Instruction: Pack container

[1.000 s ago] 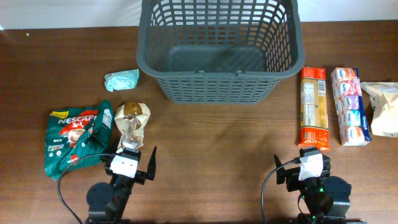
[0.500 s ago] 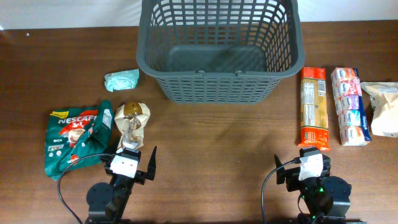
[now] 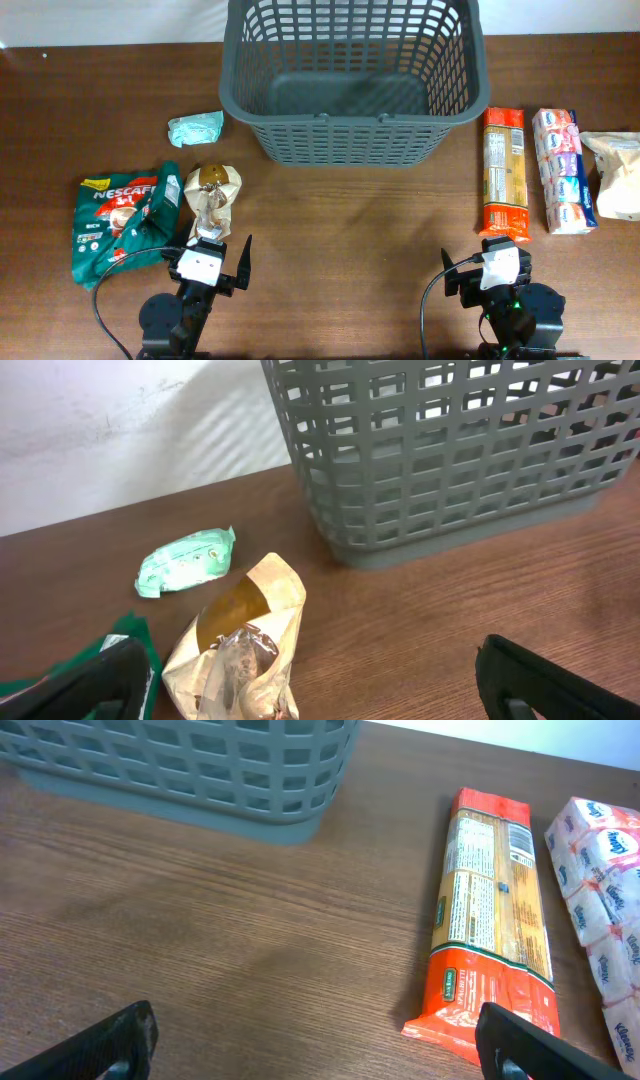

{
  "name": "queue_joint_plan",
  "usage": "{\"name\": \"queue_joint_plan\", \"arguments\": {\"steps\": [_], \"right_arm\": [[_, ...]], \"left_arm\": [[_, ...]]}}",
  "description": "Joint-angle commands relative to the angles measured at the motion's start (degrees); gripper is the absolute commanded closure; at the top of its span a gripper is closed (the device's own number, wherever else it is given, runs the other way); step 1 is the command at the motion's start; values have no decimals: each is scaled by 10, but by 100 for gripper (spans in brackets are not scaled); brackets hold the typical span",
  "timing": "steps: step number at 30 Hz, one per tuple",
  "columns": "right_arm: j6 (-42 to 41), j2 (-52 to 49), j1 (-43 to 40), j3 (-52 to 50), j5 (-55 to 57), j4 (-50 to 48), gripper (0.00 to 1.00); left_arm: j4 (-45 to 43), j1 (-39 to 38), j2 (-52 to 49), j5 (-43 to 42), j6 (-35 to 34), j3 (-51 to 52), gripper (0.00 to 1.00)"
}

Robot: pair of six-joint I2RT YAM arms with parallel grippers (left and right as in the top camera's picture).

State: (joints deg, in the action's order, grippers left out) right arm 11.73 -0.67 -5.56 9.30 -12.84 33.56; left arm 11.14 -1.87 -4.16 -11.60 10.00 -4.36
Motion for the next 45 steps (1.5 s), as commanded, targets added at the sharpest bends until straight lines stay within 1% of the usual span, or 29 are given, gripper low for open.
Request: {"name": "queue_joint_plan", "arguments": {"steps": [1, 7, 9, 11, 12, 14, 16, 18, 19, 20, 23, 24, 25, 26, 27, 28, 30, 33, 35, 36, 39, 42, 43, 45], "right_arm": [[-7, 5, 5, -3, -4, 0, 1], [-7, 5, 5, -3, -4, 0, 1], [-7, 5, 5, -3, -3, 0, 1], [-7, 5, 5, -3, -3, 0, 1], [-7, 5, 5, -3, -3, 0, 1], [-7, 5, 5, -3, -3, 0, 1], [-7, 5, 5, -3, -3, 0, 1], [-7, 5, 5, -3, -3, 0, 1], [-7, 5, 5, -3, -3, 0, 1], [-7, 5, 5, -3, -3, 0, 1], [-7, 5, 5, -3, -3, 0, 1], [-7, 5, 5, -3, -3, 0, 1], [-7, 5, 5, -3, -3, 0, 1], [-7, 5, 5, -3, -3, 0, 1], [-7, 5, 5, -3, -3, 0, 1], [-7, 5, 5, -3, -3, 0, 1], [-7, 5, 5, -3, -3, 0, 1], [-7, 5, 5, -3, -3, 0, 1], [-7, 5, 5, -3, -3, 0, 1], [-7, 5, 5, -3, -3, 0, 1], [-7, 5, 5, -3, -3, 0, 1], [-7, 5, 5, -3, -3, 0, 1], [-7, 5, 5, -3, -3, 0, 1], [-7, 5, 5, -3, -3, 0, 1]], "left_arm": [[-4, -2, 6, 4, -1, 9, 1], [-8, -2, 5, 5, -1, 9, 1], [-15, -2, 5, 2, -28, 8, 1], [-9, -2, 5, 2, -90, -2, 1], [-2, -2, 4, 2, -105, -10, 1], [15, -2, -7, 4, -124, -43, 1], [62, -2, -33, 16, -124, -102, 1], [131, -2, -91, 46, -124, -194, 1], [152, -2, -116, 50, -124, -228, 1], [233, -1, -216, 51, -121, -356, 1], [335, 0, -337, 52, -100, -511, 1], [389, 3, -396, 53, -79, -592, 1], [445, 4, -450, 60, -40, -674, 1], [476, 4, -479, 72, -17, -720, 1], [516, 4, -520, 102, 21, -794, 1], [539, 4, -538, 122, 37, -833, 1], [575, 4, -572, 154, 45, -917, 1], [591, 4, -594, 157, 46, -992, 1], [591, 5, -594, 167, 71, -1009, 1], [591, 8, -592, 186, 76, -1009, 1], [637, 39, -620, 248, 27, -1007, 1], [687, 77, -673, 287, -78, -1005, 1], [708, 94, -703, 288, -97, -1005, 1], [732, 114, -754, 283, -101, -1005, 1]]}}
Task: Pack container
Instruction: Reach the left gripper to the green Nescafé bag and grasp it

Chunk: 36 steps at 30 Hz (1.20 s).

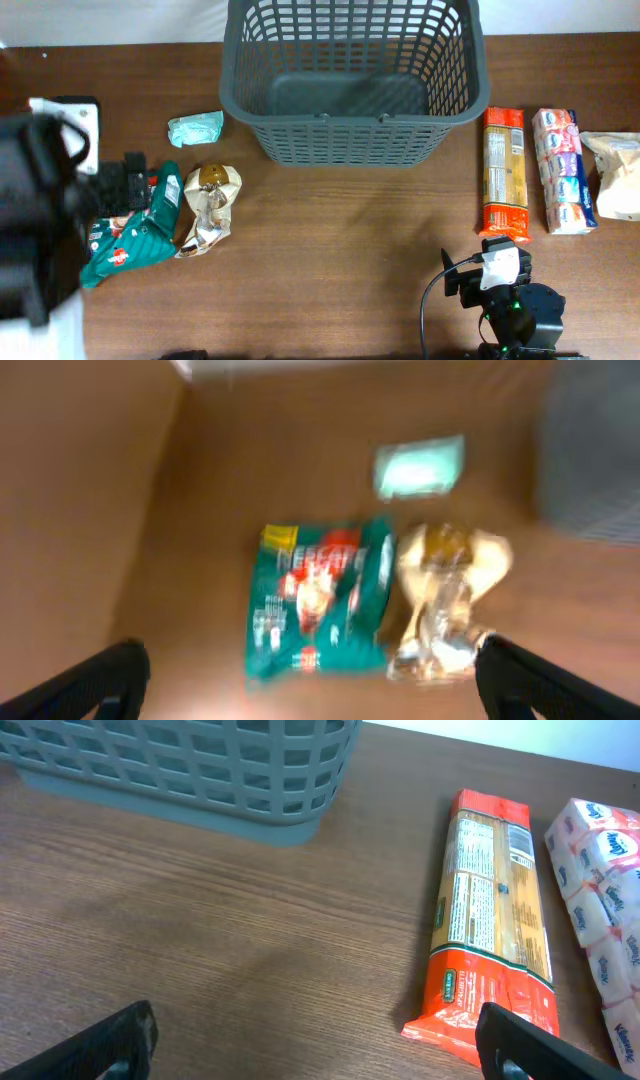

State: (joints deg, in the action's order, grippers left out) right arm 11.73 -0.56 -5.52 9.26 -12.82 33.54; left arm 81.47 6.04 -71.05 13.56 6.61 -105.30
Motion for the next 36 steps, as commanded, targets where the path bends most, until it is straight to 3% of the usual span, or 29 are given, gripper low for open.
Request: {"name": "queue_joint_plan", "arguments": {"steps": [1, 3, 11, 21, 36], "right_arm": [[-7, 3, 4, -3, -3, 0, 1], [-7, 3, 4, -3, -3, 0, 1], [-7, 3, 4, -3, -3, 0, 1], [-7, 3, 4, -3, -3, 0, 1], [-7, 3, 4, -3, -3, 0, 1]], "left_arm": [[33, 42, -113, 9, -68, 4, 1], [33, 51, -172, -59, -63, 4, 1], [17, 58, -365, -21, -58, 69, 1], [-121, 57, -374, 19, -59, 231, 1], [-274, 57, -376, 73, -75, 356, 0]]}}
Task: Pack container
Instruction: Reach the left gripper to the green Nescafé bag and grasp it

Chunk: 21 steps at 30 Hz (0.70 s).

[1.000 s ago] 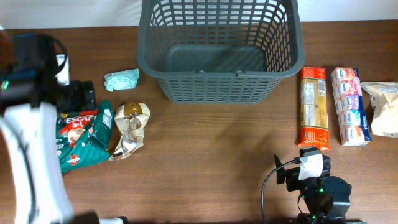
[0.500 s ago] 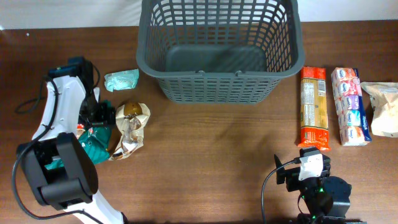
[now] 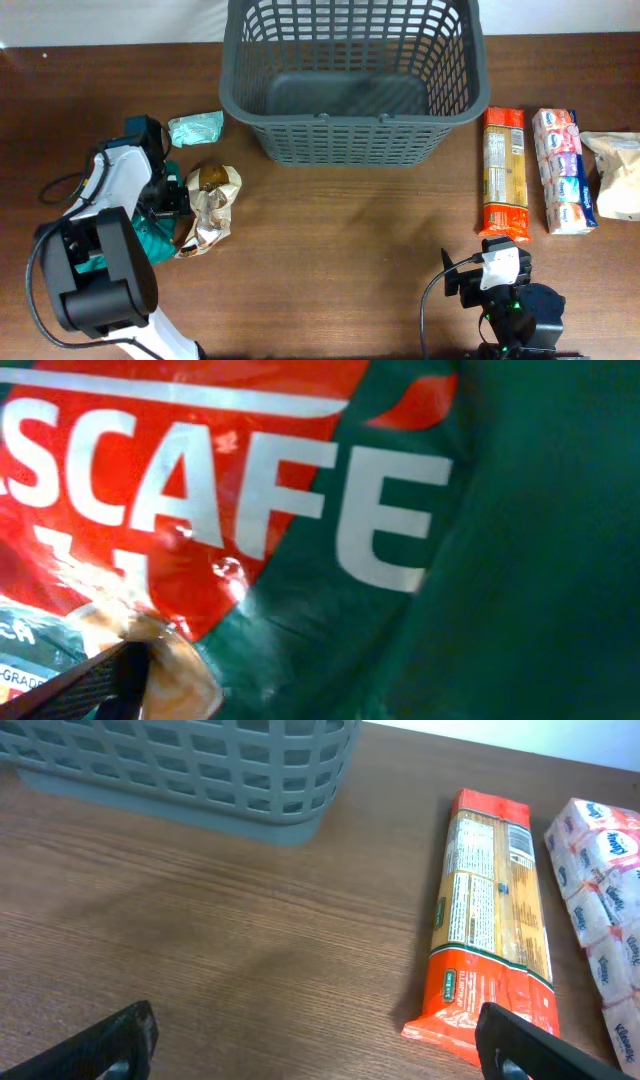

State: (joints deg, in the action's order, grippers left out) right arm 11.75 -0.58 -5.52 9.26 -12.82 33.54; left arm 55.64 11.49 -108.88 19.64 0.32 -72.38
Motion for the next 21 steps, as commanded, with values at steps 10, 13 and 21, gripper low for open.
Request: {"name": "queue_joint_plan", "arguments": {"steps": [10, 13, 21], "right_arm": [[-7, 4, 4, -3, -3, 0, 1], [-7, 4, 4, -3, -3, 0, 1], [-7, 4, 4, -3, -3, 0, 1]], "left_arm": [[-60, 3, 1, 12, -41, 74, 98], [-59, 3, 1, 11, -42, 74, 98], [-24, 3, 2, 11, -42, 61, 98]]}}
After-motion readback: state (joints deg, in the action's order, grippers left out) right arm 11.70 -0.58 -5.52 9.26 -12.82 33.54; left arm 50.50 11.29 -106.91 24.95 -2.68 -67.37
